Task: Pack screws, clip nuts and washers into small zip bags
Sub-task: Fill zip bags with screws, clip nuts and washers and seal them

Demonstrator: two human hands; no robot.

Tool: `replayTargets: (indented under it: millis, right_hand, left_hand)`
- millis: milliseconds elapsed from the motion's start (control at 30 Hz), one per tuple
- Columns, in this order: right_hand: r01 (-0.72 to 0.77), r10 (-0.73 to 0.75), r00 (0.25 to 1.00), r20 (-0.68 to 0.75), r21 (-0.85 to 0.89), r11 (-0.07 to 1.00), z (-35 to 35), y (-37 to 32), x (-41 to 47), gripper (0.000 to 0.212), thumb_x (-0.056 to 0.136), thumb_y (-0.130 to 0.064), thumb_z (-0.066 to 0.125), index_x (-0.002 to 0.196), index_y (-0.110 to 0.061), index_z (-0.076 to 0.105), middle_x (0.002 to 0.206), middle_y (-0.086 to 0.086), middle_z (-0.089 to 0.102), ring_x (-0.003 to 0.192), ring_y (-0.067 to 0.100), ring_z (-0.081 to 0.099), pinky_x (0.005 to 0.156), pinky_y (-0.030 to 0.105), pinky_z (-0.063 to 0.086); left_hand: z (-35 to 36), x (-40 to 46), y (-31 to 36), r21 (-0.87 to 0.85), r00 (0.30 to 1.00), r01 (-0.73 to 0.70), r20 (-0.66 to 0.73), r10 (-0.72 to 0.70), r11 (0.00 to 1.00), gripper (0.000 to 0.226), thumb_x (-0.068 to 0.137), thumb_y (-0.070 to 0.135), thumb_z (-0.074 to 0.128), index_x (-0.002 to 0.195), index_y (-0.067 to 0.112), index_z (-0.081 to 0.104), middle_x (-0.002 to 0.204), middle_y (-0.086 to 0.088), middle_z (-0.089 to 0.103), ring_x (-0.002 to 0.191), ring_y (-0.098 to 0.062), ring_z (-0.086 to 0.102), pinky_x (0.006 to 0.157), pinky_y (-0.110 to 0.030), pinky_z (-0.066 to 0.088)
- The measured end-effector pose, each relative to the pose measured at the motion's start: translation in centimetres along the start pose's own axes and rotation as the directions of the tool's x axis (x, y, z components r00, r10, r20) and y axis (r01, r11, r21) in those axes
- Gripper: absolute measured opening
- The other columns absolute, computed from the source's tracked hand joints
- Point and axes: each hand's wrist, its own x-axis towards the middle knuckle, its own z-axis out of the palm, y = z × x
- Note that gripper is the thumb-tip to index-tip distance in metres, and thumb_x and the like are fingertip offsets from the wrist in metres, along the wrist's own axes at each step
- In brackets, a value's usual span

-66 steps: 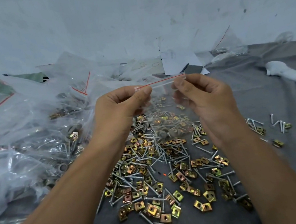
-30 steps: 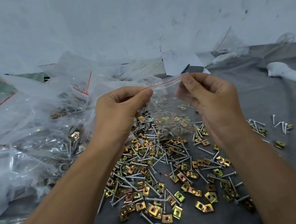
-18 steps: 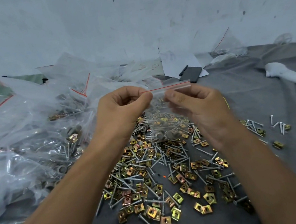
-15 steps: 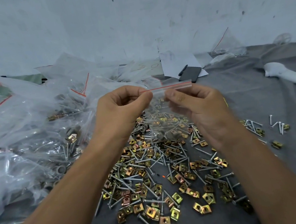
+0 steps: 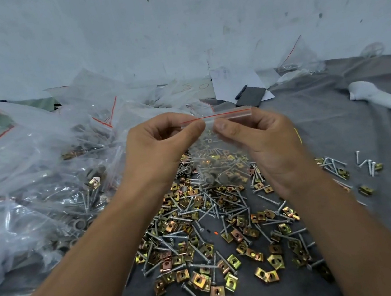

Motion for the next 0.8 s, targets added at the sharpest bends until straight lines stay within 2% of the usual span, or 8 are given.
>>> replayTargets:
  millis: [100,200,300,467,633,800]
  right_hand:
    - [0.002,-0.002,1.0,0.011,0.008,1.0,0.1,0.02,0.03,0.042,0.074,-0.039,0.089,0.108,-0.016,0.081,0.106,0.009,0.08,0.104,0.026,0.076,0.097,0.038,0.059]
    - [0.015,-0.015,1.0,-0.004,-0.021,1.0,0.25,0.15,0.02,0.038,0.075,-0.038,0.087,0.106,-0.017,0.082,0.102,0.008,0.081,0.1,0.025,0.077,0.091,0.033,0.06]
    - [0.022,-0.026,0.999,-0.036,-0.1,0.995,0.12,0.2,0.08,0.034,0.075,-0.04,0.086,0.102,-0.021,0.083,0.096,0.005,0.081,0.094,0.022,0.078,0.085,0.03,0.061]
    - [0.031,-0.033,0.999,-0.02,-0.099,0.995,-0.16,0.19,0.08,0.032,0.074,-0.035,0.087,0.102,-0.019,0.083,0.097,0.004,0.081,0.094,0.019,0.078,0.081,0.022,0.059]
    - [0.046,-0.045,0.999,0.012,-0.077,0.996,-0.19,0.28,0.07,0.035,0.075,-0.037,0.087,0.106,-0.019,0.082,0.102,0.005,0.081,0.102,0.023,0.076,0.09,0.03,0.059]
    - [0.067,-0.065,0.998,0.026,-0.065,0.996,-0.01,0.28,0.11,0.038,0.077,-0.037,0.086,0.109,-0.016,0.081,0.105,0.006,0.08,0.104,0.025,0.076,0.094,0.035,0.06]
  left_hand:
    - [0.09,-0.02,-0.04,-0.028,1.0,0.016,0.007,-0.016,0.999,0.006,0.084,0.013,0.086,0.084,0.017,0.082,0.079,-0.011,0.074,0.074,-0.019,0.063,0.066,-0.019,0.053]
    - [0.15,-0.14,0.0,-0.025,1.0,0.021,0.023,-0.02,0.999,0.011,0.078,0.024,0.089,0.084,0.017,0.084,0.08,-0.004,0.078,0.074,-0.015,0.067,0.07,-0.021,0.055]
    - [0.13,-0.05,-0.1,-0.015,1.0,0.029,-0.01,-0.03,0.999,0.017,0.071,0.03,0.089,0.083,0.019,0.085,0.077,-0.003,0.078,0.071,-0.012,0.068,0.068,-0.02,0.055]
    - [0.09,0.04,-0.11,-0.038,0.998,0.059,-0.031,-0.06,0.998,0.016,0.068,0.027,0.091,0.081,0.019,0.086,0.078,-0.005,0.079,0.071,-0.012,0.069,0.067,-0.02,0.055]
    - [0.07,-0.11,0.09,-0.019,0.997,0.074,0.017,-0.074,0.997,0.008,0.081,0.014,0.088,0.087,0.012,0.083,0.078,-0.002,0.078,0.071,-0.009,0.069,0.069,-0.019,0.055]
    - [0.4,-0.3,0.43,-0.037,0.997,0.071,0.01,-0.07,0.997,0.021,0.073,0.022,0.088,0.089,0.011,0.084,0.081,-0.006,0.081,0.073,-0.011,0.07,0.07,-0.02,0.056]
